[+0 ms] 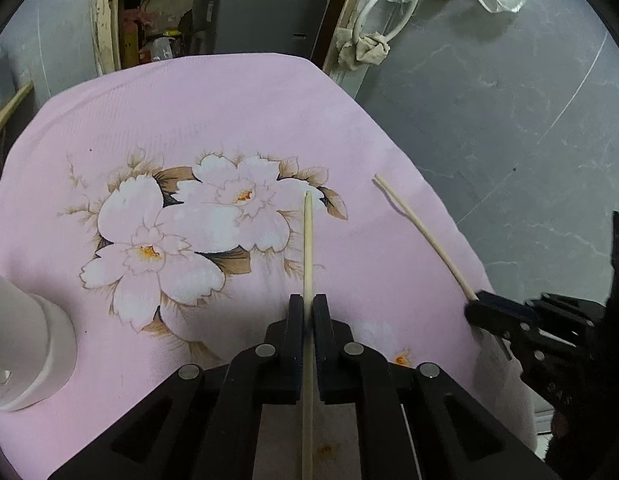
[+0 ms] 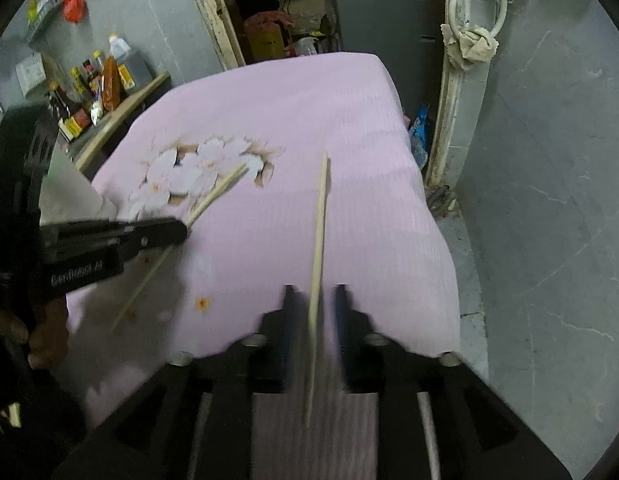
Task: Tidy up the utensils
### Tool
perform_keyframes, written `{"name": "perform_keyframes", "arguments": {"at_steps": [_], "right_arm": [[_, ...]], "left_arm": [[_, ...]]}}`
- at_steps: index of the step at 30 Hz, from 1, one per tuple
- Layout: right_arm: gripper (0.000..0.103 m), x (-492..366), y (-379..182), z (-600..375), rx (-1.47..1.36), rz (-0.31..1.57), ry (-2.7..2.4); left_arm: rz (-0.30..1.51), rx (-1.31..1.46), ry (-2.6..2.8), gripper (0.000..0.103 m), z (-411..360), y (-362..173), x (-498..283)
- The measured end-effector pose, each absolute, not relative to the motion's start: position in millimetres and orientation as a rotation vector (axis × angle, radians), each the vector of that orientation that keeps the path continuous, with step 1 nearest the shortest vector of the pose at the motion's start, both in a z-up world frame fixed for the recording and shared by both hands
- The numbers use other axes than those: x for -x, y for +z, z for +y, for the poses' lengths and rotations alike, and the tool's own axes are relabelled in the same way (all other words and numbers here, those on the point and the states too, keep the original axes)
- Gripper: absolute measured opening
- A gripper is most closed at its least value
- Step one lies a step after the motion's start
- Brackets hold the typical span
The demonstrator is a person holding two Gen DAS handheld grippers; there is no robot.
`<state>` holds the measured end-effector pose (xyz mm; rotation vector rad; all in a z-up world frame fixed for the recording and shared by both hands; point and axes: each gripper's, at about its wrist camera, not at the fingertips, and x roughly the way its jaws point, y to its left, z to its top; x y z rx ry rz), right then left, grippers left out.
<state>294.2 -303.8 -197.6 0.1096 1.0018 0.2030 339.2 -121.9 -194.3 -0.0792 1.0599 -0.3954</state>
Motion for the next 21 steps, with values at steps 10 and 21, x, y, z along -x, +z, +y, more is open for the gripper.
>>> {"name": "perform_keyframes", "arguments": {"at_steps": [10, 21], "right_arm": [[0.035, -357, -203, -302, -0.125, 1.013, 0.257], [0.030, -385, -215, -281, -0.107, 1.144, 0.271]], "left_arm": [[1.061, 0.027, -0.446, 0.028, -131, -193, -358], [1.082, -0.139, -0.438, 0.018, -150, -193, -371]]}}
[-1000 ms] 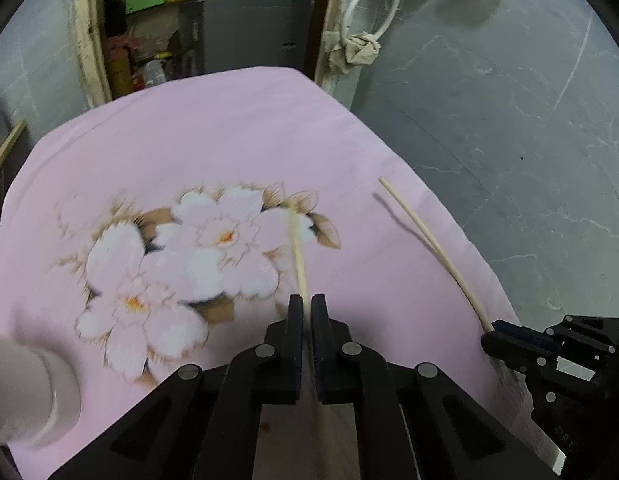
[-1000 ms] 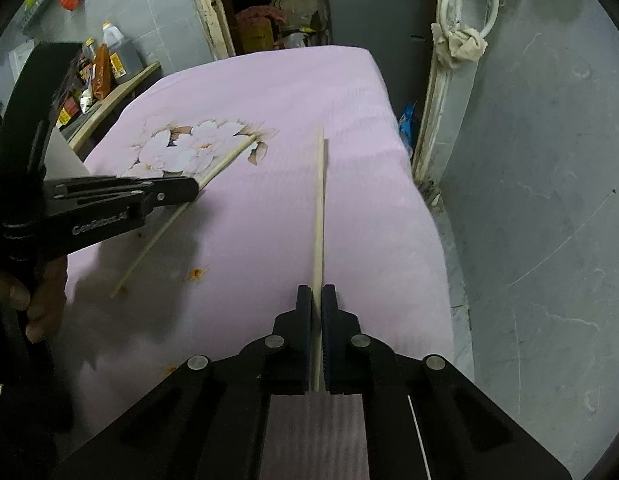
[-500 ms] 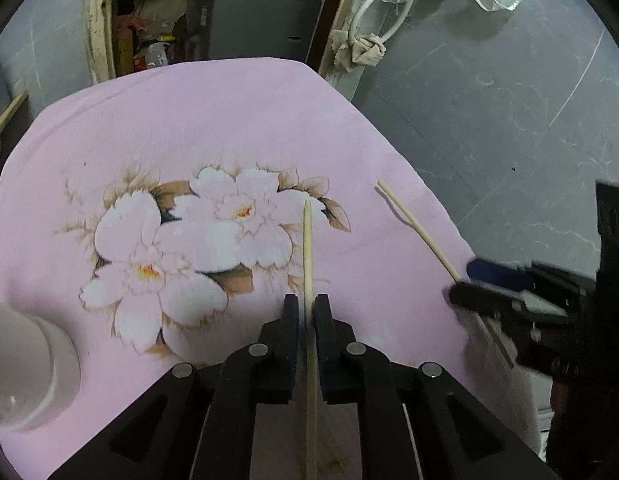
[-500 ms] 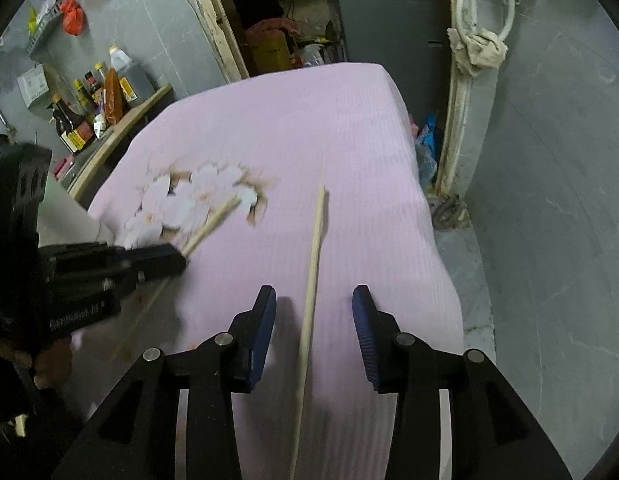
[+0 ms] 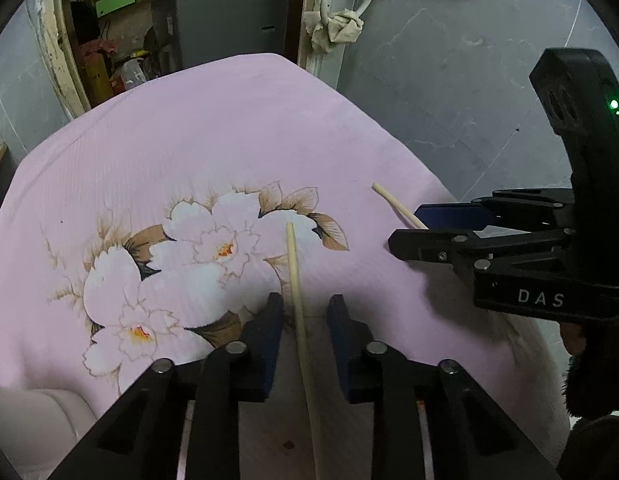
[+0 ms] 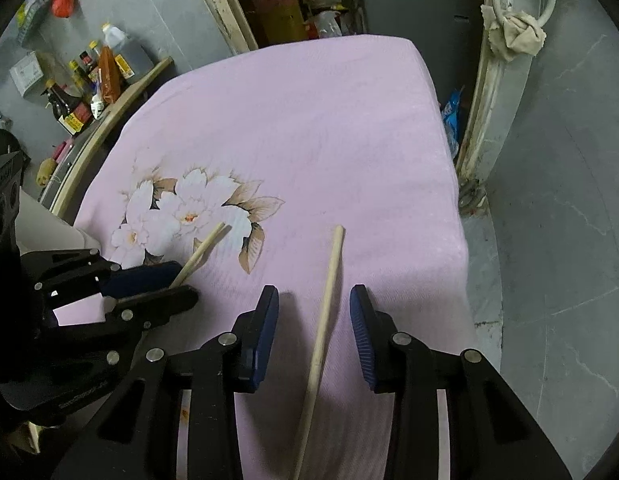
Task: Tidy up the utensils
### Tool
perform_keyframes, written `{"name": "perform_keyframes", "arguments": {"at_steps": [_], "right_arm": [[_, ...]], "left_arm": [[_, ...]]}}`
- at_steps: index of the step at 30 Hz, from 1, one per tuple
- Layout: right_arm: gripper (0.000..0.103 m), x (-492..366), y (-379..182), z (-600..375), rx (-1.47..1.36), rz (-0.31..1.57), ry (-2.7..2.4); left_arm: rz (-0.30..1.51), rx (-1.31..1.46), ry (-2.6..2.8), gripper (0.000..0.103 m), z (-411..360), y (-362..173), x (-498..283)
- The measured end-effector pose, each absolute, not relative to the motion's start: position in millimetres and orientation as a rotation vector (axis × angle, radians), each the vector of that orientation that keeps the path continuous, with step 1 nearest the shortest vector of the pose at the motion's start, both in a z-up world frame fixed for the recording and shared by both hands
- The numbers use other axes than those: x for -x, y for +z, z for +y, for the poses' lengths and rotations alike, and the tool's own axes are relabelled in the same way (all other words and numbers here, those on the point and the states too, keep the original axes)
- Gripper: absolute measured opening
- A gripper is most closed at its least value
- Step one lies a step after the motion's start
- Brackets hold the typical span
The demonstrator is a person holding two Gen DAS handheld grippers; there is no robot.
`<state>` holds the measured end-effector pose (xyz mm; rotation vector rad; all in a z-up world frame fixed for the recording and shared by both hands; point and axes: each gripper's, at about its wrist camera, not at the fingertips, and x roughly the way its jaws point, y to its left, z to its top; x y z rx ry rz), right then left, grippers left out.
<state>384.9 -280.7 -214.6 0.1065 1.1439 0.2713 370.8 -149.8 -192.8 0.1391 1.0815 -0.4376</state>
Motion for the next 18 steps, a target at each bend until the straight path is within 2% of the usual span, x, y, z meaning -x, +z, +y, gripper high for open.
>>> {"name": "perform_keyframes", "arguments": {"at_steps": [3, 4, 9, 18], "right_arm": [[0.016, -388, -215, -281, -0.115, 1.174, 0.223], [0.005, -388, -216, -284, -0.130, 1.181, 0.216], [0.004, -375, -204, -287, -0.191, 1.137, 0.201], [0.004, -316, -139, -279, -0.305, 0.852, 0.202]], "left_arm": [[1.094, -0.138, -0.433, 0.010, -149, -191, -375], [1.097, -0.132, -0.429, 0.007, -147, -191, -375], [1.085, -0.042, -0.415, 0.005, -136, -184, -370], [0.842, 0.126, -0.348, 0.005, -89, -119, -323]]}}
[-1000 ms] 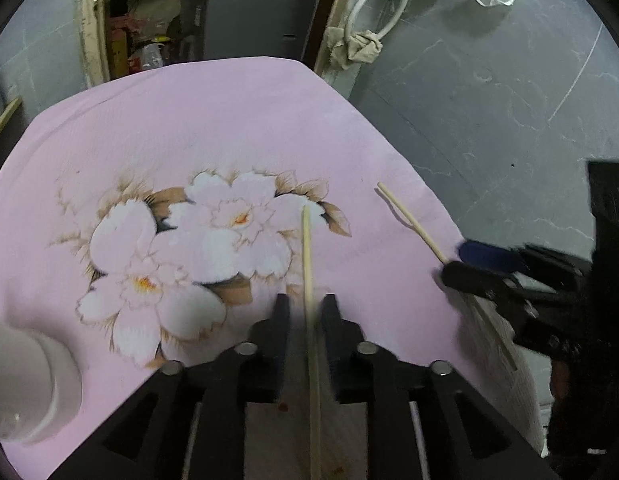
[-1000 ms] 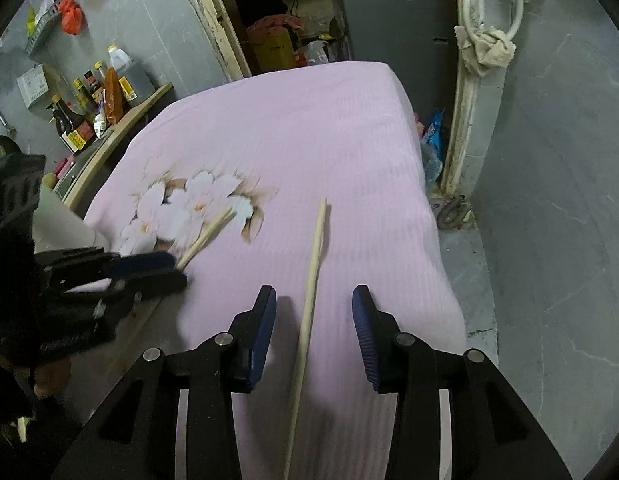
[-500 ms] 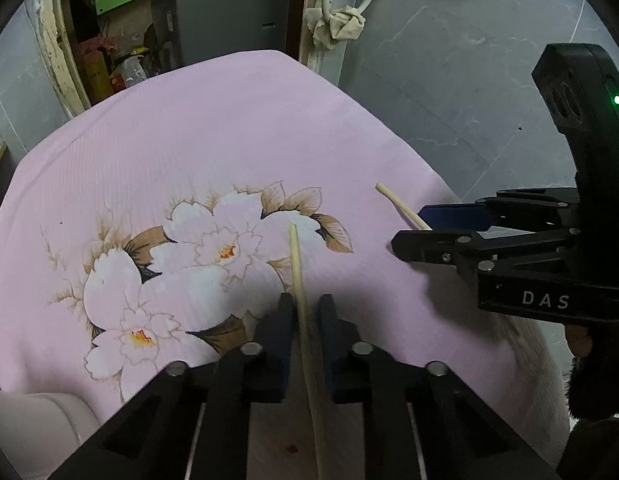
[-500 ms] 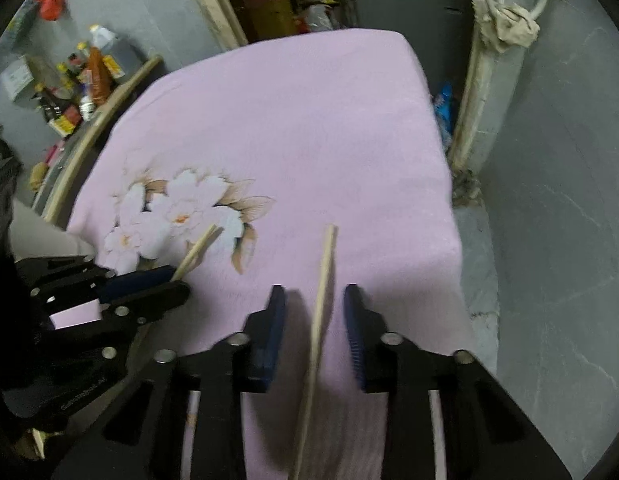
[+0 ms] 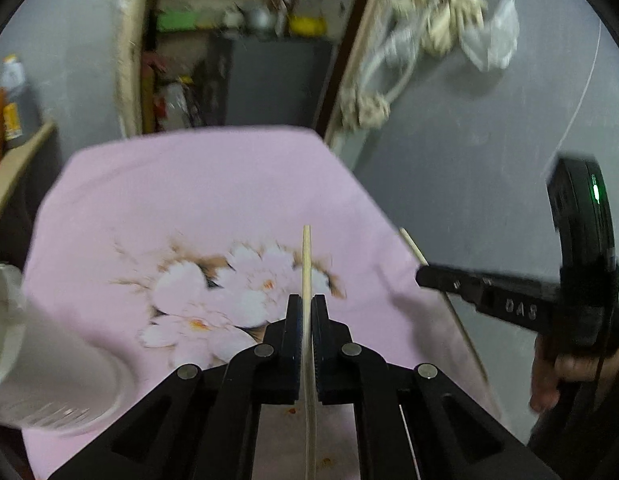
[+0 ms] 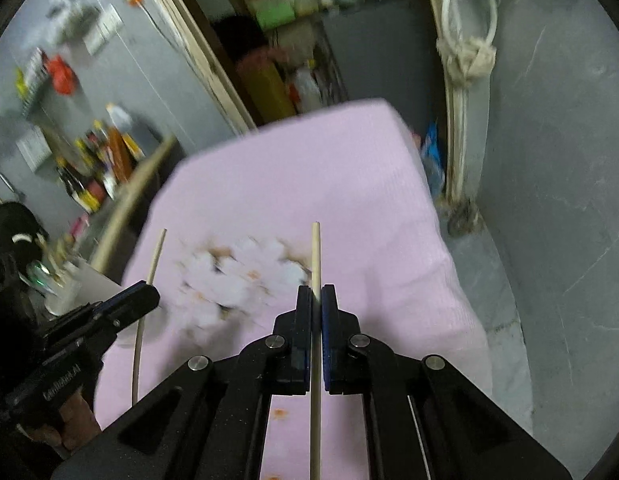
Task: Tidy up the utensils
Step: 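Lift both chopsticks, carry them over the caddy and open both tools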
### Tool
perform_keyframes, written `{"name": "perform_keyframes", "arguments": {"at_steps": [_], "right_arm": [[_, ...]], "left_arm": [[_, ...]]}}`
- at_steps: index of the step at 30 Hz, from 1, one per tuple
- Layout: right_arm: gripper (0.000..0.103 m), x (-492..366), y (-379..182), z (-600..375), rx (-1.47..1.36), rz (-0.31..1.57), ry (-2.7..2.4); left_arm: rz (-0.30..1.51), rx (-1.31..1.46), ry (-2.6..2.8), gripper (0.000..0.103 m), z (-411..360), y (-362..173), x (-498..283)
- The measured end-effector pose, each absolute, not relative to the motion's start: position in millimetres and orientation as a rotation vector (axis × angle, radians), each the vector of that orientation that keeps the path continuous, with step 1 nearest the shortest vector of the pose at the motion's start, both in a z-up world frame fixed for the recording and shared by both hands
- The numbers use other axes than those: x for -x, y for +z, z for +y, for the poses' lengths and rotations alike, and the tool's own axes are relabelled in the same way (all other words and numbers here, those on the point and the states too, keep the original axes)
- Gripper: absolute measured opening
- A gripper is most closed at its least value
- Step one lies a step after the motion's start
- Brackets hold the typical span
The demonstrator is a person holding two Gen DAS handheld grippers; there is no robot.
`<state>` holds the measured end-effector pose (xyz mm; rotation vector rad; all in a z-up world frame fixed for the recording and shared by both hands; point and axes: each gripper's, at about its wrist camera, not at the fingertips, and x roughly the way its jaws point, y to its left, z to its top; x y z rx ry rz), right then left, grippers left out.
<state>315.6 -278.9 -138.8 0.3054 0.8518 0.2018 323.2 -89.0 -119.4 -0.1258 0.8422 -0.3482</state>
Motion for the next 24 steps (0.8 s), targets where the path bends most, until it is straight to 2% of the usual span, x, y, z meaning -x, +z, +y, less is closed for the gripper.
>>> {"name": "perform_keyframes", "arguments": {"at_steps": [10, 24], "right_arm": [[0.004, -276, -80, -227, -0.318, 0.575, 0.286], [0.004, -300, -17, -109, -0.413, 0.312, 0.490]], "left_arm": [[0.654, 0.191, -0.273, 0.005, -23, -48, -285], [0.451, 0.284, -0.095, 0.005, 112, 11, -261]]}}
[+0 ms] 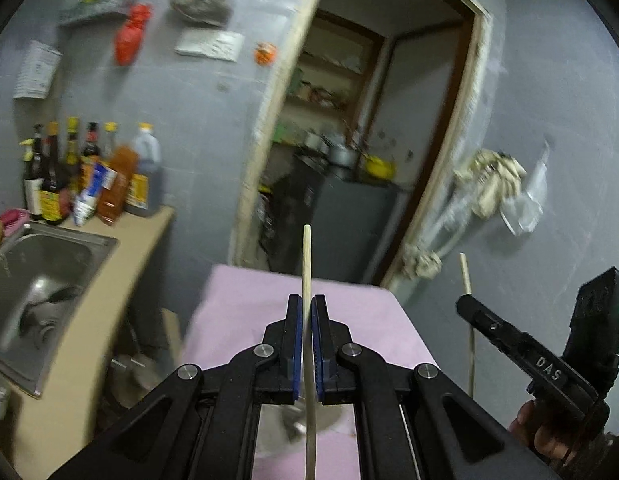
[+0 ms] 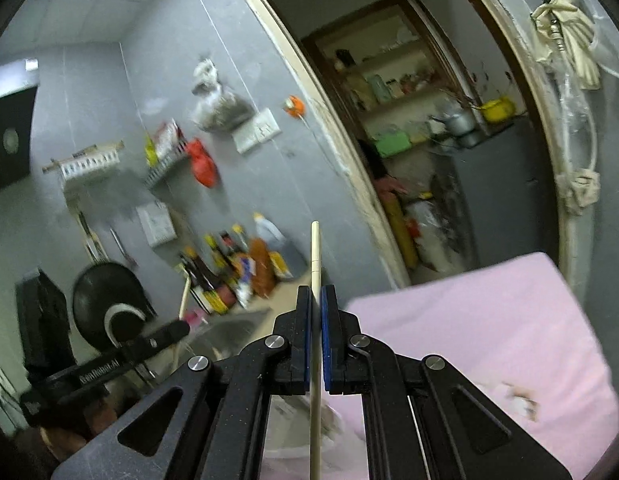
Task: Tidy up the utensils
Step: 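Lift both chopsticks, carry them over the caddy and open both tools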
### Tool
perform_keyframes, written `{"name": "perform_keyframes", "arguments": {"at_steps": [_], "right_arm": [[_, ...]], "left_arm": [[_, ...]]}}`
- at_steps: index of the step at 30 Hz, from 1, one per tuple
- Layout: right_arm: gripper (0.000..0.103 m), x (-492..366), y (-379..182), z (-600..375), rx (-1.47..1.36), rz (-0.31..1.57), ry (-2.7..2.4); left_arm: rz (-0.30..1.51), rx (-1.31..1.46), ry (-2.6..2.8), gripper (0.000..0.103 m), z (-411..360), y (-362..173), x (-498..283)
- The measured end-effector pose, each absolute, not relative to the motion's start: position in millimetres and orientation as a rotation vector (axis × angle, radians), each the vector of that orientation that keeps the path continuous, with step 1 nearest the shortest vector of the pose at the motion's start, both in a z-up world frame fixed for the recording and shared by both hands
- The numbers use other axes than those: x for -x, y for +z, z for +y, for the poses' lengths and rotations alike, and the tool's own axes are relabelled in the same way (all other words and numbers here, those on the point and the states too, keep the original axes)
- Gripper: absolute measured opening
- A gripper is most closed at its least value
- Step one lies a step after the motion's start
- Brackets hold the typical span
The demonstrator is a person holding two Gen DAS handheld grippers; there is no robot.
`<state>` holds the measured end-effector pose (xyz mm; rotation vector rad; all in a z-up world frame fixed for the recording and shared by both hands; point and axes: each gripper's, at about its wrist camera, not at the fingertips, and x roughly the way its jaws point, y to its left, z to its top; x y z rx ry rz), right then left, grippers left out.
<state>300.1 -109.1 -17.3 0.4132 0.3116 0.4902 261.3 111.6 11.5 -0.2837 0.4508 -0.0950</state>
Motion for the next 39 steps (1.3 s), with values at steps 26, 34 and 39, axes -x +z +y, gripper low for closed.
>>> {"name": "perform_keyframes", "arguments": {"at_steps": [26, 34, 39], "right_arm": [[0.004, -327, -59, -34, -0.405, 0.178, 0.331], [0.004, -325, -64, -32, -0.394, 0.157, 0.313], [0.004, -323, -71, -33, -0.397, 0.158, 0.305]], "left_arm": [[0.365, 0.546, 0.074, 0.005, 204, -52, -316], [0.337, 0.502, 0.091, 0.005, 194, -59, -315], [0.324, 0.456, 0.094, 0.005, 184, -63, -310]]}}
